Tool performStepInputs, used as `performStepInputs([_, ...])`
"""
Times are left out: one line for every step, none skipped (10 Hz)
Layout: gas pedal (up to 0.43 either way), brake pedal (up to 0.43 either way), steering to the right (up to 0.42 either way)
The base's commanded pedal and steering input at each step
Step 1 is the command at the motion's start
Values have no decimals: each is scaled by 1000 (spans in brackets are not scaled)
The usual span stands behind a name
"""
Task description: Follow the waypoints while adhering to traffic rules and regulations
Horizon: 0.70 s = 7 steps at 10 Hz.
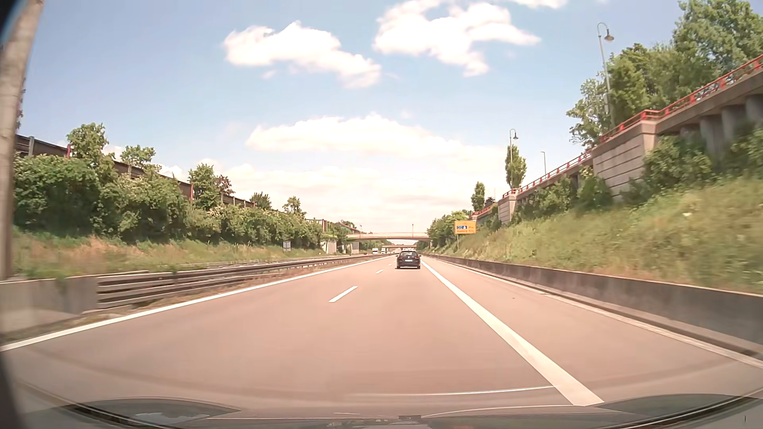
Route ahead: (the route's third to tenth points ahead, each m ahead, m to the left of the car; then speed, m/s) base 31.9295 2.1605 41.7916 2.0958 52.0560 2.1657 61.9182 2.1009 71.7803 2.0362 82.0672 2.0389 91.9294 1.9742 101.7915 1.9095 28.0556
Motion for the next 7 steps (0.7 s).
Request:
performStepInputs([299,12,0])
performStepInputs([299,12,0])
performStepInputs([299,12,0])
performStepInputs([299,12,0])
performStepInputs([299,12,0])
performStepInputs([299,12,0])
performStepInputs([299,12,0])
